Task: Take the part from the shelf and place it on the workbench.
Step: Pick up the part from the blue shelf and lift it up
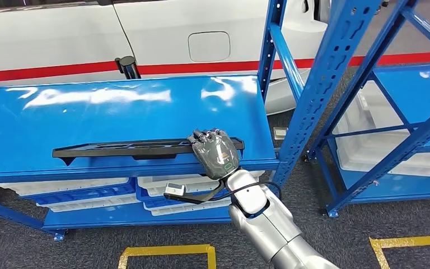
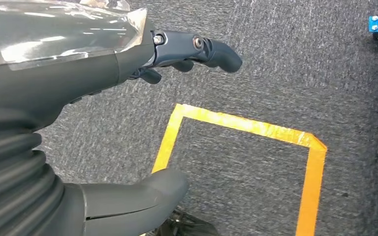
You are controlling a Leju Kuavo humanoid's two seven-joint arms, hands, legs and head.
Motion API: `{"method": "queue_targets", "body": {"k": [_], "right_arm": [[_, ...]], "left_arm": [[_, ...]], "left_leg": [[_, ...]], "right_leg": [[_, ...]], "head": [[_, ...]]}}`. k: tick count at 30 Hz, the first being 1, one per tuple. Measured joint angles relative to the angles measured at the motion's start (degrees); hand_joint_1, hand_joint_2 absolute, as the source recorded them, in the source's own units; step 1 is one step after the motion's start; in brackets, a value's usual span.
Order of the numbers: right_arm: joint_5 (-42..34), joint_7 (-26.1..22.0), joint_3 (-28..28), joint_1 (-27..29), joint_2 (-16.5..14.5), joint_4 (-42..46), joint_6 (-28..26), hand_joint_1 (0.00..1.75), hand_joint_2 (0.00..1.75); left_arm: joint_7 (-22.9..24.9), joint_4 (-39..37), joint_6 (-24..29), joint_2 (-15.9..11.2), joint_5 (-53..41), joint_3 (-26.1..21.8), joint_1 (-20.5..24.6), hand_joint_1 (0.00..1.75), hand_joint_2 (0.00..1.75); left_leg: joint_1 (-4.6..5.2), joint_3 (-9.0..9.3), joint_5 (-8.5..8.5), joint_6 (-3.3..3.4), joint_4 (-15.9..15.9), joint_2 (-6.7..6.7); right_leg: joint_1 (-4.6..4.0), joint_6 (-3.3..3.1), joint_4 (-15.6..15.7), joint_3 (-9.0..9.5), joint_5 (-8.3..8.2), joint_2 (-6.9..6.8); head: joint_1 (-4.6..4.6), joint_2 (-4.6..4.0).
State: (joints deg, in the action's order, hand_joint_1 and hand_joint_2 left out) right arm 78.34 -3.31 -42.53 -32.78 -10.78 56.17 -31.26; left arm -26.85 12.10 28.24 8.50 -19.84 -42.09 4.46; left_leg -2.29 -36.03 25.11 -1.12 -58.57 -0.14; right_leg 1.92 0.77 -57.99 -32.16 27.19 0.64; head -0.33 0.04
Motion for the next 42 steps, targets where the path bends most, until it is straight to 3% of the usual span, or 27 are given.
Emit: {"method": "queue_targets", "body": {"k": [3,4,5,6,7,9,11,13,15,16,18,20,21,22,24,26,28,29,30,32,34,35,36,37,39,41,42], "right_arm": [[0.24,0.27,-0.01,0.14,-0.06,-0.04,0.0,1.64,1.75],[0.33,0.33,-0.01,0.29,-0.04,-0.04,0.02,1.64,1.75],[0.4,0.37,-0.01,0.45,-0.03,-0.04,0.05,1.64,1.75],[0.45,0.4,-0.01,0.6,-0.01,-0.04,0.09,1.64,1.75],[0.5,0.43,0.0,0.69,0.0,-0.04,0.13,1.64,1.75],[0.6,0.51,0.03,0.69,-0.03,0.01,0.19,1.64,1.75],[0.76,0.61,0.1,0.59,-0.06,0.08,0.2,1.64,1.75],[1.01,0.7,0.26,0.52,-0.05,0.35,0.18,1.64,1.75],[1.23,0.72,0.65,0.42,0.11,1.02,0.16,1.64,1.75],[1.31,0.7,0.86,0.32,0.26,1.44,0.16,1.64,1.75],[1.39,0.63,1.08,0.14,0.61,2.31,0.2,1.64,1.75],[1.42,0.47,1.11,0.19,0.97,2.98,0.23,1.64,1.75],[1.42,0.32,1.11,0.22,1.15,3.31,0.31,1.64,1.75],[1.38,0.09,1.11,0.23,1.28,3.68,0.49,1.64,1.75],[1.15,-0.52,1.1,0.15,1.38,4.64,1.08,1.64,1.75],[0.9,-1.04,1.09,0.02,1.36,5.57,1.49,1.64,1.75],[0.81,-1.38,1.07,-0.04,1.36,6.17,1.77,1.64,1.75],[0.78,-1.47,1.06,-0.11,1.36,6.35,1.94,1.64,1.75],[0.74,-1.52,1.05,-0.19,1.35,6.54,2.11,1.64,1.75],[0.68,-1.55,1.06,-0.51,1.34,6.88,2.29,1.64,1.75],[0.59,-1.6,1.06,-0.81,1.35,7.14,2.41,1.64,1.75],[0.55,-1.63,1.07,-0.9,1.37,7.19,2.48,1.64,1.75],[0.51,-1.67,1.08,-0.97,1.38,7.22,2.55,1.64,1.75],[0.46,-1.75,1.08,-1.05,1.39,7.24,2.6,1.64,1.75],[0.37,-1.92,1.08,-1.25,1.31,7.49,2.68,1.64,1.75],[0.27,-2.01,1.08,-1.6,1.13,7.9,2.76,1.64,1.75],[0.22,-2.07,1.07,-1.81,0.99,8.05,2.81,1.64,1.75]], "left_arm": [[-0.03,0.01,-0.04,-0.07,-0.11,0.0,-0.02,0.0,1.75],[-0.04,0.01,-0.1,-0.07,-0.16,0.0,-0.02,0.0,1.75],[-0.07,0.01,-0.18,-0.07,-0.2,0.0,-0.02,0.0,1.75],[-0.09,0.01,-0.25,-0.07,-0.21,-0.01,-0.02,0.0,1.75],[-0.12,0.01,-0.31,-0.07,-0.22,-0.01,-0.01,0.0,1.75],[-0.16,0.01,-0.32,-0.16,-0.23,-0.01,0.12,0.0,1.75],[-0.26,0.02,-0.3,-0.25,-0.27,0.0,0.27,0.0,1.75],[-0.36,0.03,-0.27,-0.24,-0.31,0.01,0.3,0.0,1.75],[-0.4,0.02,-0.24,-0.17,-0.31,-0.01,0.38,0.0,1.75],[-0.41,0.02,-0.2,-0.13,-0.31,-0.02,0.43,0.0,1.75],[-0.39,0.03,-0.13,-0.02,-0.32,-0.03,0.5,0.0,1.75],[-0.34,0.03,-0.11,0.11,-0.33,-0.09,0.5,0.0,1.75],[-0.32,0.03,-0.11,0.17,-0.33,-0.15,0.5,0.0,1.75],[-0.29,0.03,-0.11,0.21,-0.33,-0.2,0.5,0.0,1.75],[-0.19,0.04,-0.1,0.23,-0.39,-0.28,0.52,0.0,1.75],[-0.1,0.05,-0.07,0.2,-0.48,-0.32,0.54,0.0,1.75],[-0.03,0.05,0.01,0.19,-0.5,-0.37,0.5,0.0,1.75],[0.0,0.04,0.05,0.17,-0.5,-0.42,0.46,0.0,1.75],[0.02,0.04,0.08,0.12,-0.5,-0.45,0.4,0.0,1.75],[0.03,0.02,0.11,0.02,-0.45,-0.52,0.33,0.0,1.75],[0.03,0.02,0.11,-0.02,-0.4,-0.66,0.32,0.0,1.75],[0.04,0.01,0.12,-0.03,-0.38,-0.74,0.32,0.0,1.75],[0.09,0.02,0.15,-0.05,-0.38,-0.81,0.32,0.0,1.75],[0.19,0.02,0.21,-0.09,-0.38,-0.85,0.34,0.0,1.75],[0.43,0.06,0.39,-0.31,-0.33,-0.9,0.41,0.0,1.75],[0.56,0.11,0.54,-0.57,-0.29,-0.93,0.54,0.0,1.75],[0.57,0.14,0.61,-0.68,-0.28,-0.95,0.59,0.0,1.75]], "left_leg": [[-0.12,-3.54,7.49,-0.17,-9.83,0.02],[-0.1,-4.45,9.19,-0.16,-13.27,0.0],[-0.07,-4.55,9.74,-0.02,-15.12,0.01],[-0.01,-3.6,9.22,0.25,-14.88,0.01],[0.15,-1.49,7.91,0.7,-12.39,0.0],[0.7,4.12,5.82,2.02,-4.31,0.0],[1.37,7.14,5.29,2.79,0.53,0.05],[1.9,7.11,4.6,3.15,1.29,0.1],[1.82,6.86,3.0,3.74,2.56,0.42],[1.66,6.53,2.1,3.94,3.22,0.6],[1.52,5.37,0.76,4.08,3.7,0.77],[1.5,3.83,-0.27,3.85,3.51,0.9],[1.44,2.99,-0.76,3.67,3.29,0.94],[1.32,2.13,-1.16,3.44,2.93,0.98],[1.14,0.48,-1.72,2.83,1.86,0.99],[1.19,-0.64,-2.28,2.07,0.96,0.96],[1.2,-1.12,-3.1,1.38,0.76,0.87],[1.05,-1.37,-3.18,1.1,0.66,0.81],[0.89,-1.81,-2.34,0.84,0.14,0.74],[0.65,-3.2,2.38,0.41,-3.61,0.63],[0.64,-4.77,7.82,0.18,-10.45,0.55],[0.64,-5.03,8.9,0.17,-13.29,0.54],[0.64,-4.6,8.61,0.27,-14.72,0.54],[0.66,-3.26,7.28,0.49,-14.31,0.53],[0.92,1.99,4.87,1.51,-8.62,0.34],[1.41,7.28,5.33,2.43,-1.21,0.08],[1.71,8.58,5.91,2.73,0.93,0.0]], "right_leg": [[-0.53,-1.63,0.0,-1.38,-1.16,-0.14],[-0.86,-1.89,-0.02,-1.83,-1.47,-0.19],[-1.18,-2.03,-0.05,-2.26,-1.78,-0.22],[-1.47,-2.09,-0.07,-2.63,-2.07,-0.23],[-1.73,-2.11,-0.08,-2.93,-2.37,-0.2],[-2.14,-1.93,-0.09,-3.3,-2.93,-0.14],[-2.08,-1.35,-0.04,-3.46,-3.5,-0.2],[-1.87,-0.4,0.21,-3.55,-4.22,-0.27],[-1.99,0.02,-0.54,-4.34,-3.5,-0.31],[-2.06,-0.11,-2.07,-5.15,-1.98,-0.34],[-1.79,-0.52,-8.13,-7.2,2.62,-0.39],[-1.34,0.11,-14.04,-8.08,4.93,-0.4],[-1.1,0.83,-14.86,-7.42,4.51,-0.41],[-0.85,1.65,-13.56,-5.76,3.27,-0.43],[-0.48,2.67,-6.48,-0.41,1.87,-0.51],[-0.81,2.19,-0.77,3.02,2.7,-0.41],[-1.2,1.13,0.27,3.01,2.95,-0.32],[-0.97,0.57,0.25,2.67,2.58,-0.4],[-0.83,-0.11,0.18,2.27,2.08,-0.48],[-0.66,-1.48,0.22,1.14,0.89,-0.62],[-0.98,-2.16,0.18,-0.37,-0.32,-0.65],[-1.16,-2.25,0.15,-1.18,-0.94,-0.65],[-1.32,-2.25,0.12,-1.99,-1.56,-0.65],[-1.47,-2.21,0.09,-2.77,-2.17,-0.64],[-1.67,-2.01,0.07,-4.02,-3.3,-0.57],[-1.8,-1.45,0.09,-4.63,-4.27,-0.57],[-1.69,-1.03,0.2,-4.76,-4.75,-0.64]], "head": [[-0.32,0.0],[-0.37,0.0],[-0.37,0.0],[-0.38,0.0],[-0.38,0.0],[-0.35,0.0],[-0.23,0.0],[-0.28,0.0],[-0.3,0.0],[-0.16,0.0],[0.15,0.0],[0.25,0.0],[0.26,0.0],[0.27,0.0],[0.3,0.0],[0.28,0.0],[0.12,0.0],[0.09,0.0],[0.01,0.0],[-0.15,0.0],[-0.27,0.0],[-0.28,0.0],[-0.27,0.0],[-0.28,0.0],[-0.28,0.0],[-0.24,0.0],[-0.28,0.0]]}}
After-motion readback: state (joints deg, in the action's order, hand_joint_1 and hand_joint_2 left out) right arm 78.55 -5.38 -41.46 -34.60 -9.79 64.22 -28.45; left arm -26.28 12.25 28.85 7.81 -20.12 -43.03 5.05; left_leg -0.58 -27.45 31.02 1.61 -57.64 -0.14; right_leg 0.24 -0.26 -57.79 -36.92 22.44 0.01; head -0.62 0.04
